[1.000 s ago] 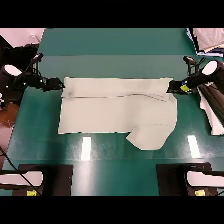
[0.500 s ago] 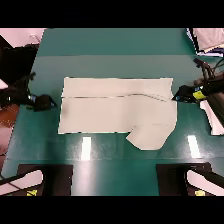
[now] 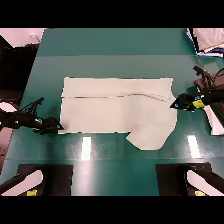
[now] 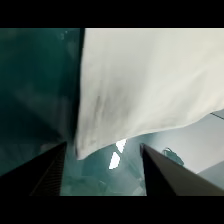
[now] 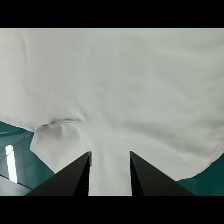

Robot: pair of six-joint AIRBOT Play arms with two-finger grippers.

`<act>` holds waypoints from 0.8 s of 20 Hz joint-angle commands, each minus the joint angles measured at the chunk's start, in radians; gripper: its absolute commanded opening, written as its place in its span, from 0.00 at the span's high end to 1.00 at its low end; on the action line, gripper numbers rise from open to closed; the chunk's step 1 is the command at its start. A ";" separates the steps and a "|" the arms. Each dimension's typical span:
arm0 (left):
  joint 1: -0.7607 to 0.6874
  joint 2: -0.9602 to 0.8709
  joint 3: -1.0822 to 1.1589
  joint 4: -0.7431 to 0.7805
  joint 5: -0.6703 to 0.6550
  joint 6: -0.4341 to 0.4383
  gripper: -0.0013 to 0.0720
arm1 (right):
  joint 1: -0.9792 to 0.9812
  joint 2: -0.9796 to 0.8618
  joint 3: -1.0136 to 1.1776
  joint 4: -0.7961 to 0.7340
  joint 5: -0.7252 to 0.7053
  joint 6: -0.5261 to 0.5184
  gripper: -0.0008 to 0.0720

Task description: Fold the shirts.

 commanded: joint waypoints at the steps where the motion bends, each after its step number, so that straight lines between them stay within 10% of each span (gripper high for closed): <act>1: -0.048 0.004 -0.030 -0.004 0.055 0.000 0.24 | 0.000 0.005 -0.005 0.004 0.008 -0.002 0.60; 2: -0.064 0.004 -0.030 -0.004 0.080 -0.013 0.25 | 0.000 0.005 -0.005 0.003 0.016 -0.002 0.59; 4: -0.068 0.004 -0.027 -0.015 0.106 -0.033 0.72 | -0.001 0.005 -0.006 -0.009 0.050 -0.002 0.59; 7: -0.068 0.005 -0.003 -0.013 0.094 -0.032 0.95 | -0.031 0.023 -0.067 -0.005 0.068 -0.002 0.59; 16: -0.069 0.005 0.096 -0.038 0.031 -0.031 0.95 | -0.304 0.119 -0.481 0.001 -0.033 -0.003 0.59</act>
